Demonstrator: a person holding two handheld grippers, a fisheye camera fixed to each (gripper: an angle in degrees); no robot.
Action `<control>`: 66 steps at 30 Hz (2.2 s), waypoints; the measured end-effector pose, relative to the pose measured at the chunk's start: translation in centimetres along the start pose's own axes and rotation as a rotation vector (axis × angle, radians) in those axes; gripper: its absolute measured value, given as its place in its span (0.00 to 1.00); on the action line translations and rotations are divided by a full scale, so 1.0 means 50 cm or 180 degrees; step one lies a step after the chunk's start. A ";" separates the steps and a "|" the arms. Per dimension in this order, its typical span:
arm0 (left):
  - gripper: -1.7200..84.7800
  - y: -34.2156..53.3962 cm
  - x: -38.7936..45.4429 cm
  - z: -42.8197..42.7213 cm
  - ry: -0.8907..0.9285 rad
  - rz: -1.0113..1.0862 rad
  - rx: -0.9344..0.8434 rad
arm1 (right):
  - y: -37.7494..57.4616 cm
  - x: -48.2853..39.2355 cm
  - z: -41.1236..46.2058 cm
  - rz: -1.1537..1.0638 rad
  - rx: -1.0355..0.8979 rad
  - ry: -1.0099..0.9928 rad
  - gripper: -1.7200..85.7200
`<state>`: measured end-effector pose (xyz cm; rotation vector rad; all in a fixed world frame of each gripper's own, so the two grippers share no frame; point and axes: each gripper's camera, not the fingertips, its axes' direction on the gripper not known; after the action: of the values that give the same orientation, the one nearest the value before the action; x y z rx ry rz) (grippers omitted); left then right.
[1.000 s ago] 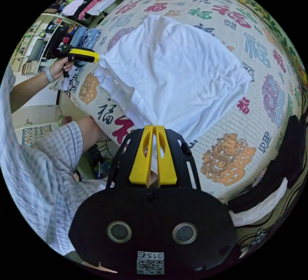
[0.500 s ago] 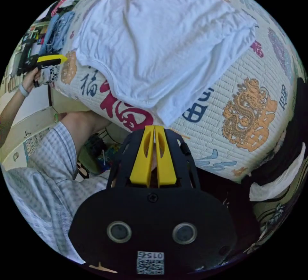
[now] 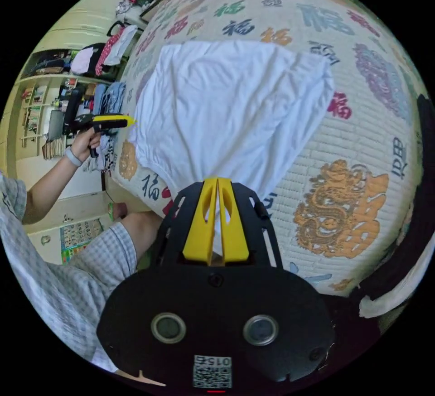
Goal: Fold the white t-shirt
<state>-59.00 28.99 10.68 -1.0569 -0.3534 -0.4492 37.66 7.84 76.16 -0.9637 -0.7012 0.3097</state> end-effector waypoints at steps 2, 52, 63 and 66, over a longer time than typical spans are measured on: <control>0.04 -0.035 -0.047 -0.042 0.0118 -0.0182 0.0300 | -0.038 0.065 -0.040 0.0331 0.0287 -0.0181 0.04; 0.09 0.335 -0.188 0.073 0.0343 -0.1126 0.0018 | -0.711 -0.407 0.116 -0.1347 -0.0809 0.0510 0.12; 0.02 0.371 -0.100 0.020 0.0615 -0.0845 0.0524 | -0.738 -0.395 0.057 -0.1299 -0.0953 0.0023 0.01; 0.01 0.371 0.017 -0.048 0.0736 -0.0223 0.0752 | -0.698 -0.346 -0.053 -0.1335 -0.0657 -0.0449 0.01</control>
<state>-48.57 34.41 -3.91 -0.7558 -0.2313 -0.5719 24.50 -22.30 97.23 -0.9682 -1.0583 -0.0669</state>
